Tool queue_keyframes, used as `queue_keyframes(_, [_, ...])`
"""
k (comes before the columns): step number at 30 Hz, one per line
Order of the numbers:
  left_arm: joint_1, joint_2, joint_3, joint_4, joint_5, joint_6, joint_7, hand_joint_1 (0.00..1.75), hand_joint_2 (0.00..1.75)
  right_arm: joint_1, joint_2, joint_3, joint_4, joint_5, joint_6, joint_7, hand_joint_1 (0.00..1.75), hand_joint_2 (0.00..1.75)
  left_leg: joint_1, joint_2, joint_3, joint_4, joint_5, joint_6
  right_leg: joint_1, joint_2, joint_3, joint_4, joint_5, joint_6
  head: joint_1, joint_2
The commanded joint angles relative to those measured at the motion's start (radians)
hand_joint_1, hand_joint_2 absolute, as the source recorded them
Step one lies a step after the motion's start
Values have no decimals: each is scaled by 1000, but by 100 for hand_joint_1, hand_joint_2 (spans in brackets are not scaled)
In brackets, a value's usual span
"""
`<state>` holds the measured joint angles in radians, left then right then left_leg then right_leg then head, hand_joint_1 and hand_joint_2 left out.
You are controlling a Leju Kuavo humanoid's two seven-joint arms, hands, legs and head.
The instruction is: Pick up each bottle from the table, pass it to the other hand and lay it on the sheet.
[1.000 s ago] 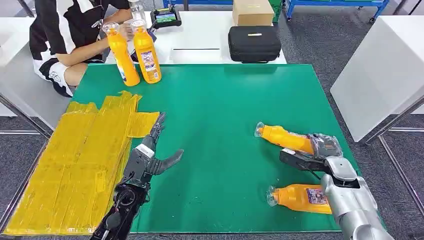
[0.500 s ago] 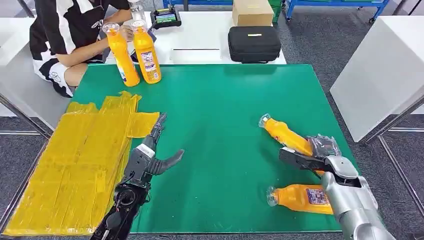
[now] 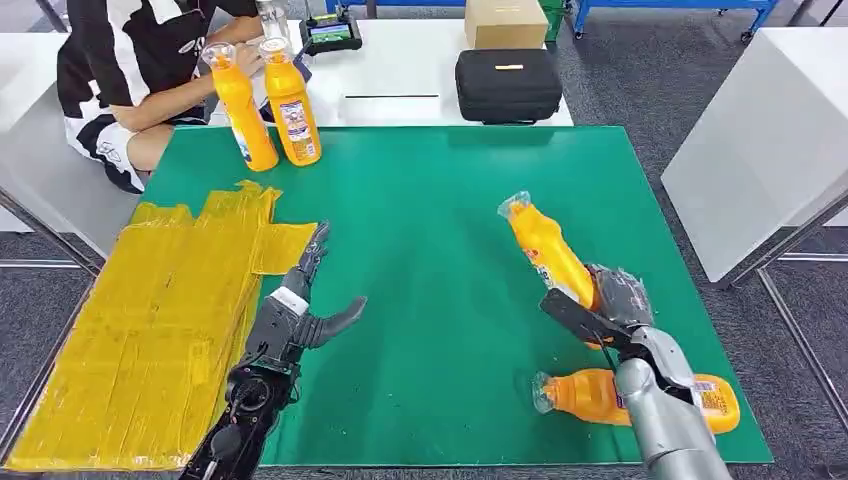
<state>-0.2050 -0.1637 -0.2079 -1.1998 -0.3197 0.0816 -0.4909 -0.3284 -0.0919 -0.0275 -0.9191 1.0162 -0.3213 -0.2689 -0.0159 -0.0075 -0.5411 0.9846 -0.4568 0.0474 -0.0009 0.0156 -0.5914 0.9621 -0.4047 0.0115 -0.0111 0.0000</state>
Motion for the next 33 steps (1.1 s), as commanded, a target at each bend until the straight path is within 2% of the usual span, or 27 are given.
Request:
queue_keyframes(1, [-52,10,-46,4,-14,-18,20,0,175,28,123,-37,-145,-59,-95,6,175,175,1,-2,0,0,-1,-4,1,-3,1,0,-2,0,0,0])
queue_keyframes(4, [-62,10,-46,12,-12,-19,25,0,175,9,130,-32,-125,-125,-109,-19,175,175,2,1,1,1,-3,-6,2,-1,1,1,-3,1,0,0])
queue_keyframes(5, [-60,10,-45,11,-11,-18,28,0,175,6,148,-34,-136,-228,-80,-66,175,175,1,2,-2,1,-2,-4,1,0,-2,2,-2,1,0,0])
queue_keyframes(9, [-55,8,-50,-3,-5,-26,33,0,175,27,196,-6,-204,-441,-32,-160,175,175,1,1,-3,1,-2,-5,1,-1,-2,2,-2,0,1,0])
queue_keyframes(11, [-64,6,-64,-3,33,-71,55,0,175,30,211,37,-205,-532,-19,-193,175,175,1,0,-4,1,-2,-5,1,-1,-4,2,-2,0,0,0])
queue_keyframes(15, [-80,6,-82,-9,140,-184,89,0,175,-14,235,116,-117,-620,22,-244,175,175,1,1,-6,0,-1,-3,1,-1,-5,1,-1,0,1,0])
queue_keyframes(20, [-88,11,-98,-15,164,-211,98,0,175,-49,235,151,-53,-648,6,-271,175,175,1,1,-6,0,0,-3,1,-1,-6,1,0,0,0,0])
queue_keyframes(24, [-125,20,-136,-32,215,-281,115,0,175,-88,259,230,0,-654,24,-280,175,175,2,1,-4,1,-1,-5,1,-1,-4,1,-1,0,1,0])
queue_keyframes(29, [-125,22,-140,-37,221,-287,120,0,175,-91,259,240,10,-656,30,-280,175,175,1,1,-4,0,-1,-4,1,-1,-4,1,-1,0,0,0])
queue_keyframes(33, [-125,32,-152,-61,274,-319,139,0,175,-119,277,318,73,-608,11,-273,175,175,1,0,-6,0,-1,-4,0,0,-5,1,-1,0,1,0])
